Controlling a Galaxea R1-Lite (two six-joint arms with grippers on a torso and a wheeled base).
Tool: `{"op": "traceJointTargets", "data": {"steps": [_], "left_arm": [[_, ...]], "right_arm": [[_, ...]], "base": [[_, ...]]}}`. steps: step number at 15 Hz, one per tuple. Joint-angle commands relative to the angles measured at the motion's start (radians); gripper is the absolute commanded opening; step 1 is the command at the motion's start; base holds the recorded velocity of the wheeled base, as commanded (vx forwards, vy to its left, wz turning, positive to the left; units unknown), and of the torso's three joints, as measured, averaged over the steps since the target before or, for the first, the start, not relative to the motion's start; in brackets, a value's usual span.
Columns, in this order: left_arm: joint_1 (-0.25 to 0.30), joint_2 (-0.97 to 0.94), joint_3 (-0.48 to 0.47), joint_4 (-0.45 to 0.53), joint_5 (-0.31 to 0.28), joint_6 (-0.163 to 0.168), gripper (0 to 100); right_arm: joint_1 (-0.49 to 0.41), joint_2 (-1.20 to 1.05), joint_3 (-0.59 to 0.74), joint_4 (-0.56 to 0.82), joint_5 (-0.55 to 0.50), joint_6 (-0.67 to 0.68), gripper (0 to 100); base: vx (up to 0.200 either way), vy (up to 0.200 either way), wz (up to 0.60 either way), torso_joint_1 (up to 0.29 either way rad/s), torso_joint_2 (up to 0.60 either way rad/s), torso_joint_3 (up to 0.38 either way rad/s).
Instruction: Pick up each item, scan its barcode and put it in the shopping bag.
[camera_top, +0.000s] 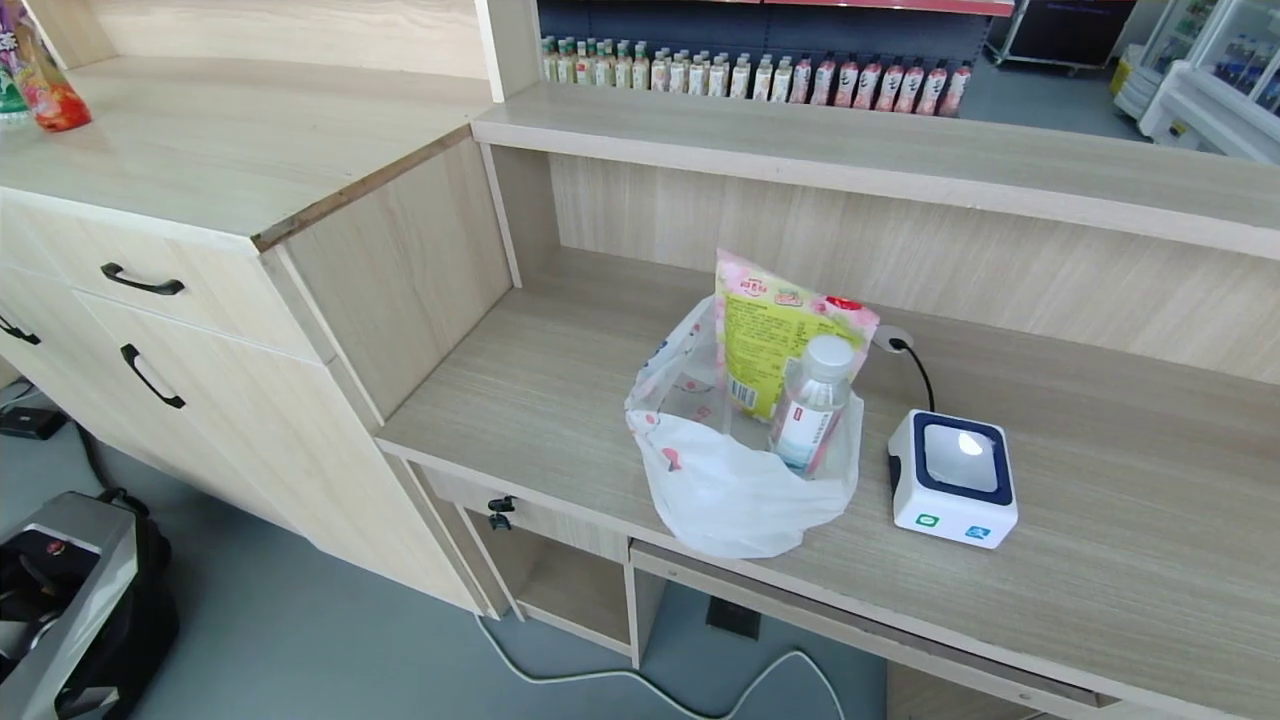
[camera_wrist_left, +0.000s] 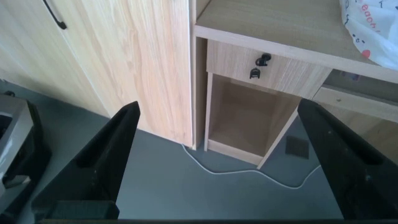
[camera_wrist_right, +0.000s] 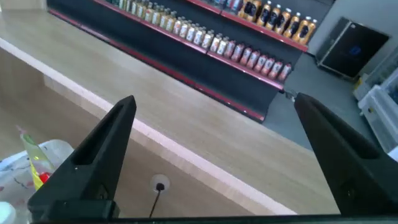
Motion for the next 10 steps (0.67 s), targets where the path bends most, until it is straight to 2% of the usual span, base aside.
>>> {"op": "traceJointTargets", "data": {"steps": [1,4,9,10], "left_arm": [[0.000,0.000,0.000,0.000,-0.001,-0.001,100],[0.000,0.000,0.000,0.000,-0.001,-0.001,100],[0.000,0.000,0.000,0.000,-0.001,-0.001,100],[0.000,0.000,0.000,0.000,0.001,-0.001,100]], "right_arm": [[-0.022,-0.052,0.075,-0.068,0.055,-0.002,100],[-0.023,-0.052,0.069,-0.123,0.146,0.004,100],[-0.025,-0.051,0.036,-0.103,0.147,0.002,100],[-0.042,-0.055,0.044,-0.059,0.136,0.002,100]], "base": [[0.000,0.000,0.00,-0.076,0.25,0.144],[0.000,0.000,-0.60,-0.025,0.09,0.064],[0.000,0.000,-0.60,0.003,0.02,0.011],[0.000,0.000,-0.60,0.002,0.00,0.002]]}}
